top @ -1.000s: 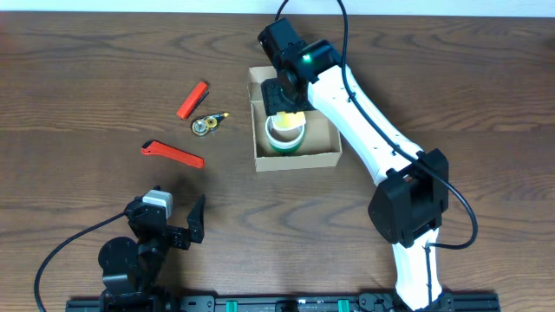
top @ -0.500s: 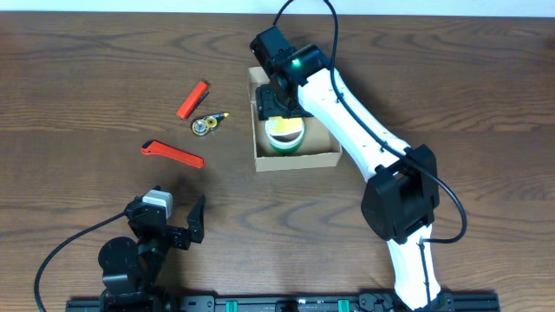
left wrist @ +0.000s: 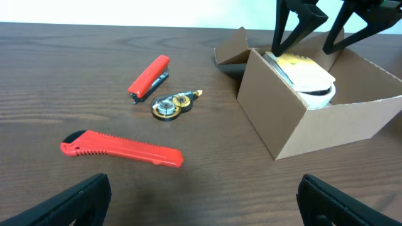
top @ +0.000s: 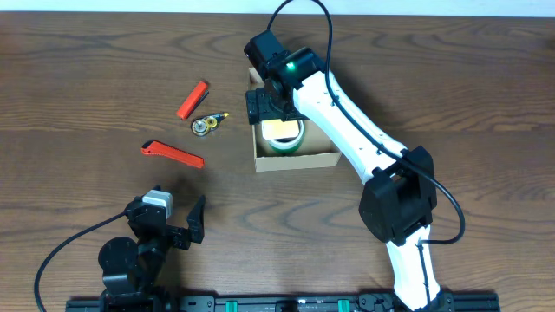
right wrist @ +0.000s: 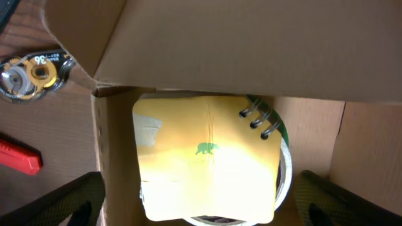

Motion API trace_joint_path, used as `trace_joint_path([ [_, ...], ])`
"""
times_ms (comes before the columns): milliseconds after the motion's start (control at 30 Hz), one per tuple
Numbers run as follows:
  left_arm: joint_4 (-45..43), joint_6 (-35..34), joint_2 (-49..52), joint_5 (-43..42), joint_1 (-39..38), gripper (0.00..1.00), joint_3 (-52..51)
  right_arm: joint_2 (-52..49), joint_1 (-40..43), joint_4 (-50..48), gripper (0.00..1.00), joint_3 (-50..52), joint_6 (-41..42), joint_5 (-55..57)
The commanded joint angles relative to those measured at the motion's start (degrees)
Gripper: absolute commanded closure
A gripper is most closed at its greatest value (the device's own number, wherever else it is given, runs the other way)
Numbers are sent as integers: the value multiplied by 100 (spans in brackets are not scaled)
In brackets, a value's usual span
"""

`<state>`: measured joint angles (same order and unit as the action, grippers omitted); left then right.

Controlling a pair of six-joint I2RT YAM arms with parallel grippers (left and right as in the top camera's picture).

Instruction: Pack container

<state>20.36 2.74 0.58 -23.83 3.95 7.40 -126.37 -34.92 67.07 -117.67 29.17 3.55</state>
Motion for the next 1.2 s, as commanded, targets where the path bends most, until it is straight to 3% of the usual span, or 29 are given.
trace_joint_path([
  [0, 20, -83, -28, -61, -22, 5, -118, 9, -74, 83, 1, -74, 39, 74],
  [200, 20, -83, -28, -61, -22, 4, -118, 557, -68, 216, 1, -83, -44, 76],
  [433, 20, -83, -28, -61, -22, 5, -118, 1775, 9, 299, 1, -83, -898, 271],
  [600, 20, -83, -28, -61, -22, 5, -118, 2662, 195, 739, 1, -83, -1460, 280],
  [867, 20, -83, -28, -61, -22, 5, -118, 4142, 389, 1565, 1, 33, -1707, 1200],
  [1000, 20, -83, -28, -61, -22, 5, -118, 4935, 404, 1574, 1, 699, -1707, 1526],
  [1167, 20, -83, -28, -61, -22, 5, -118, 6181, 546, 1071, 1, 2352, -1779, 1593],
])
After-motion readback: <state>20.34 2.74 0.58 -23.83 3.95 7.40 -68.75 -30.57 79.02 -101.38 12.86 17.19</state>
